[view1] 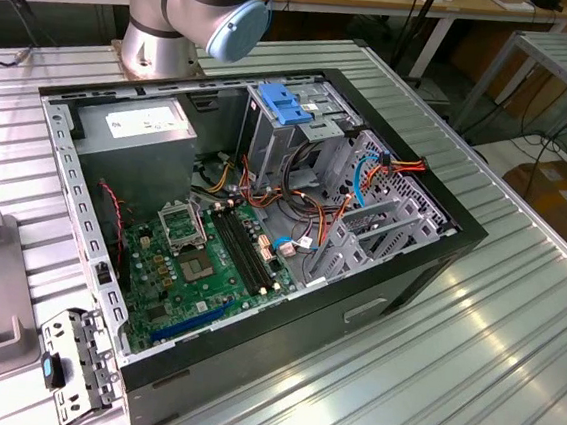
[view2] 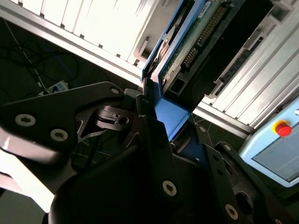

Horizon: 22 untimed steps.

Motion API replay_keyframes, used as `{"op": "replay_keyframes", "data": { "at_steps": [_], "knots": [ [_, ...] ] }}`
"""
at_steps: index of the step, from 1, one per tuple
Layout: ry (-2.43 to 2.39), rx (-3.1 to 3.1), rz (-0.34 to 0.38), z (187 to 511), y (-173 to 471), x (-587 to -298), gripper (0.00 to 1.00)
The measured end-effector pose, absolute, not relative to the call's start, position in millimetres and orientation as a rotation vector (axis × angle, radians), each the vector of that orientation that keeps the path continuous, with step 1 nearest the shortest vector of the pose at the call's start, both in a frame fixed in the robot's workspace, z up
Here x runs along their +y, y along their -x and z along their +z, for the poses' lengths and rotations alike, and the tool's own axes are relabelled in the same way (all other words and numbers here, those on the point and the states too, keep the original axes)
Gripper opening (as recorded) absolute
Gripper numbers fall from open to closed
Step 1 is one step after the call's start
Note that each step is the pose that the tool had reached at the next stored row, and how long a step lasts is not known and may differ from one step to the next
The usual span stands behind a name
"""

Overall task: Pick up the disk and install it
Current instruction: 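Pick up the disk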

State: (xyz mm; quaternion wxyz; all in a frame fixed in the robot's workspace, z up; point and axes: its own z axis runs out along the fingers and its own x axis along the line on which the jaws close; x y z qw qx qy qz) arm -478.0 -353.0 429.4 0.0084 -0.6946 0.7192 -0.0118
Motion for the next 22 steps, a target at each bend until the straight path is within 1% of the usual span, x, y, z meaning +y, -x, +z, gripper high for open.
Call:
{"op": "replay_keyframes", "data": {
  "at_steps": [22],
  "knots": [
    [2.171, 2.247, -0.037, 444, 478, -353, 0.37]
  ]
}}
